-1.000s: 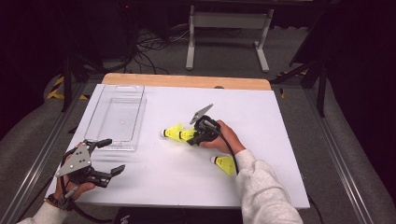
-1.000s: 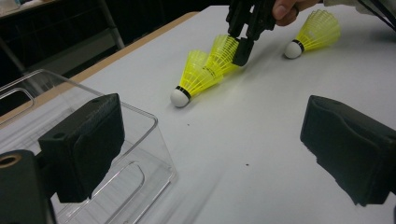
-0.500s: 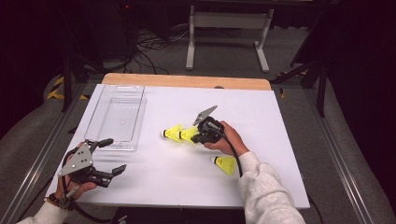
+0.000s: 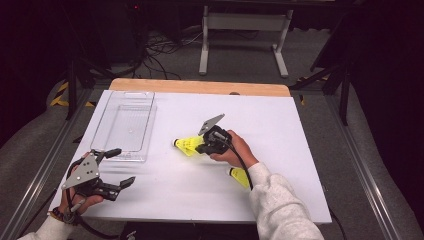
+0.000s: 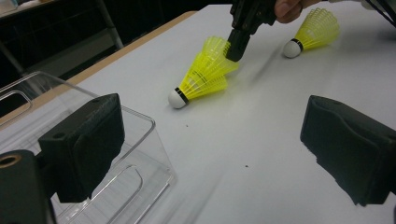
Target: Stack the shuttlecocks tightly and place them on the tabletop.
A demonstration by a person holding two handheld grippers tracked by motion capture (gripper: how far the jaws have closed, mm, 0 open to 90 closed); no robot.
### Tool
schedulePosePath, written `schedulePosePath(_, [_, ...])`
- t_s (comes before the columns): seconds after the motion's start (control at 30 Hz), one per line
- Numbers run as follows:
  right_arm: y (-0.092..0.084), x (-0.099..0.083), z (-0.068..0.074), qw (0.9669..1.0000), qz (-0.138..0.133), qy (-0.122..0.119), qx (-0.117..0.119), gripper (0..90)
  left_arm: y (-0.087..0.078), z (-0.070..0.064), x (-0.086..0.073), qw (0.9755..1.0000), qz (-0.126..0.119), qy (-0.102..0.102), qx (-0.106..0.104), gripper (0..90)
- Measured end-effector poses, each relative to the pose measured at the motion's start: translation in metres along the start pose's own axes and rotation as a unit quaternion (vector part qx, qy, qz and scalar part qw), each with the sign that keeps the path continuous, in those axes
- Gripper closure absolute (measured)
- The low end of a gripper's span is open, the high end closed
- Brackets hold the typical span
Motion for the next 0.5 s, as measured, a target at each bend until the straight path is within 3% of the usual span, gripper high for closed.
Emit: schedulePosePath(0.5, [0.0113, -0.0015, 0.0009, 0.9998, 0.018, 0.003, -0.009, 78.8, 0.001, -0.0006, -0.0001, 1.0, 0.001, 0.001, -0.002, 7.3])
Point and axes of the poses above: each handheld gripper's, and its own axes: y roughly forward along the jaws, x roughly out of its top, z roughly to its left, the point moved 5 cm from there along y, roughly forward along the jaws, and after that the axes turned 11 degrees about -z, right-handed, at the moved point
